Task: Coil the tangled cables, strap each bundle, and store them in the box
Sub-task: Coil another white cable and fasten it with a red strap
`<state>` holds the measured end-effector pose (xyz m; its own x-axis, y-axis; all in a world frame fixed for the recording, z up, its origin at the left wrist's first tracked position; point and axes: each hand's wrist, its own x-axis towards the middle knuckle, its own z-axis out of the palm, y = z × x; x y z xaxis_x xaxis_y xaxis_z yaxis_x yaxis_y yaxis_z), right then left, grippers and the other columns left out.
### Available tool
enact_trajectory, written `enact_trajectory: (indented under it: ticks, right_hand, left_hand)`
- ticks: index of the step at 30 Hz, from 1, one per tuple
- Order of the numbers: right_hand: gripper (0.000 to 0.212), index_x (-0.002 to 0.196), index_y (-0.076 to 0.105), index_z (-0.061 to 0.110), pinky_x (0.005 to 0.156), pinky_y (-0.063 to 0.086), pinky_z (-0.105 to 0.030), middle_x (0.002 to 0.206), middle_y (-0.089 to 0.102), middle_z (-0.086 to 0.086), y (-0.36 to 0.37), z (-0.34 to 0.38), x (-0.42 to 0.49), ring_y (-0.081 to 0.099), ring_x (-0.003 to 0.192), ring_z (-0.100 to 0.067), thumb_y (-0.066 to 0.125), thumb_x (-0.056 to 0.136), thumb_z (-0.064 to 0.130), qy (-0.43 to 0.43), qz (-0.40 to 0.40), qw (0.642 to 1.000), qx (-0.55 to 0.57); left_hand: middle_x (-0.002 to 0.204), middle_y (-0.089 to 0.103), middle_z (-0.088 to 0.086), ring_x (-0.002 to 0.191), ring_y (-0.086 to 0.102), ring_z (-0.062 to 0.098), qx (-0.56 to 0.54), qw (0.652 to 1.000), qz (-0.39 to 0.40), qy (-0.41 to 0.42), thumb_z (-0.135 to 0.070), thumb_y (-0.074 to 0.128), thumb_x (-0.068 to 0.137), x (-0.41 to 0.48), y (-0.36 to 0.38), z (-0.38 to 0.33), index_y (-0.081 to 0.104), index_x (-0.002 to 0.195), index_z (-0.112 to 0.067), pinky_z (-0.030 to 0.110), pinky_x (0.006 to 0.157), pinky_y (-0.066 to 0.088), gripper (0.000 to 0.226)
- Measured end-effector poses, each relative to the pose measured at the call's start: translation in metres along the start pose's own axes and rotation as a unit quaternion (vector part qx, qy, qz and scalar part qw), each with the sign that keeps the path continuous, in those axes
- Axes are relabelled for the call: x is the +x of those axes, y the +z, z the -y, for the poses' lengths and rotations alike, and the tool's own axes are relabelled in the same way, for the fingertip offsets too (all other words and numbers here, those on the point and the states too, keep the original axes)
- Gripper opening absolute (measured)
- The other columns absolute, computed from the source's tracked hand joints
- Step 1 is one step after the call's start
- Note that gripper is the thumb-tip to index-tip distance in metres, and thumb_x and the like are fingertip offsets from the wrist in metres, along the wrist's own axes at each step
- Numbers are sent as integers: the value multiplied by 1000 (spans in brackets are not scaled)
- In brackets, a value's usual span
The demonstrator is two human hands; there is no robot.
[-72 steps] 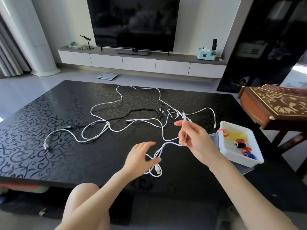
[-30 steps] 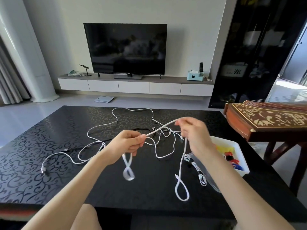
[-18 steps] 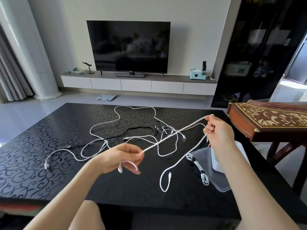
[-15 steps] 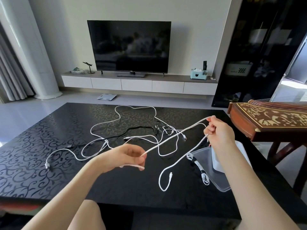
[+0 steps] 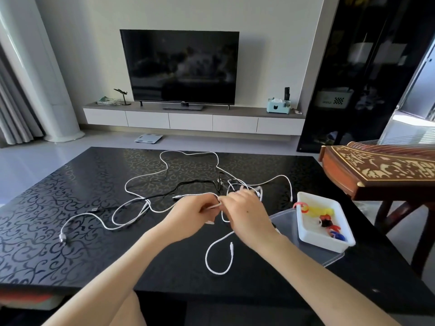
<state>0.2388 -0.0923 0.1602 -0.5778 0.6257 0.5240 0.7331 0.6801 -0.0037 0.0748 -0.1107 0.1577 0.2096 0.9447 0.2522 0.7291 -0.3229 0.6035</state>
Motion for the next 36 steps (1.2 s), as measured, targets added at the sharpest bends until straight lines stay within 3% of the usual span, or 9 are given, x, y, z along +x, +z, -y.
enact_trajectory:
  ticks: [3, 8, 12, 16, 20, 25, 28, 30, 36]
  right_hand:
    - [21, 91, 68, 2, 73, 43, -33, 83, 65, -11, -4, -12, -2, 60, 80, -24, 55, 95, 17, 67, 37, 976, 204]
    - [17, 84, 70, 12, 65, 43, -22, 78, 69, 1, -20, -22, 5, 59, 70, -9, 55, 94, 12, 132, -104, 923, 345]
    - [20, 87, 69, 17, 55, 39, -14, 67, 65, 15, -35, -30, 14, 57, 61, -6, 51, 96, 14, 136, -138, 901, 387]
    - [23, 82, 69, 22, 47, 28, -14, 46, 44, 13, -41, -50, 20, 35, 45, -4, 51, 97, 16, 213, -184, 856, 433]
    - [24, 70, 66, 19, 45, 30, -12, 41, 40, 12, -35, -63, 21, 33, 42, -2, 60, 91, 29, 297, -162, 821, 460]
    - [29, 65, 57, 14, 42, 28, -13, 41, 38, 13, -15, -48, 8, 32, 42, -3, 61, 91, 27, 323, -100, 802, 492]
    - [22, 81, 60, 9, 41, 27, -17, 50, 42, 8, -11, -32, 1, 31, 43, -5, 47, 99, 14, 284, -61, 736, 612]
    - [22, 85, 60, 6, 40, 25, -18, 51, 43, 6, -16, -26, 2, 31, 41, -5, 43, 99, 8, 288, -76, 694, 655]
    - [32, 67, 61, 16, 41, 30, -14, 38, 45, 6, -13, -12, 1, 39, 33, -3, 45, 95, 12, 313, -16, 837, 448]
  left_hand:
    - [98, 55, -17, 76, 57, -2, -43, 994, -97, 1, -9, 75, 77, -6, -10, 0, 63, 95, -37, 16, 69, 44, 35]
    - [102, 48, -15, 68, 56, -1, 69, 970, -233, -4, -37, 73, 79, -9, -21, -5, 59, 110, -35, 17, 66, 39, 34]
    - [72, 68, -5, 47, 52, 5, -3, 999, -38, -25, -63, 28, 85, -9, -15, -8, 65, 90, -25, 24, 61, 41, 54]
    - [47, 49, -7, 45, 39, 8, -181, 981, 54, 37, -36, 40, 99, -15, -7, -8, 61, 96, -26, 22, 52, 35, 24]
    - [50, 43, -6, 45, 32, 9, -412, 907, 62, 53, -29, 40, 97, -17, -11, -16, 55, 126, -32, 16, 47, 29, 33]
    - [41, 37, -5, 37, 28, 6, -679, 730, 80, 0, -50, 30, 95, -4, -25, -25, 57, 129, -29, 17, 38, 30, 48]
    - [39, 35, -4, 34, 31, 8, -717, 690, 82, -50, -38, 35, 95, 4, -21, -27, 60, 125, -25, 18, 36, 29, 41]
    - [42, 37, -4, 37, 34, 8, -701, 707, 78, -58, -33, 39, 94, 6, -16, -26, 61, 122, -14, 19, 38, 30, 41]
    - [67, 55, 1, 56, 48, 9, -597, 801, -1, -46, -14, 44, 98, 10, -7, -23, 69, 102, -15, 16, 43, 35, 25]
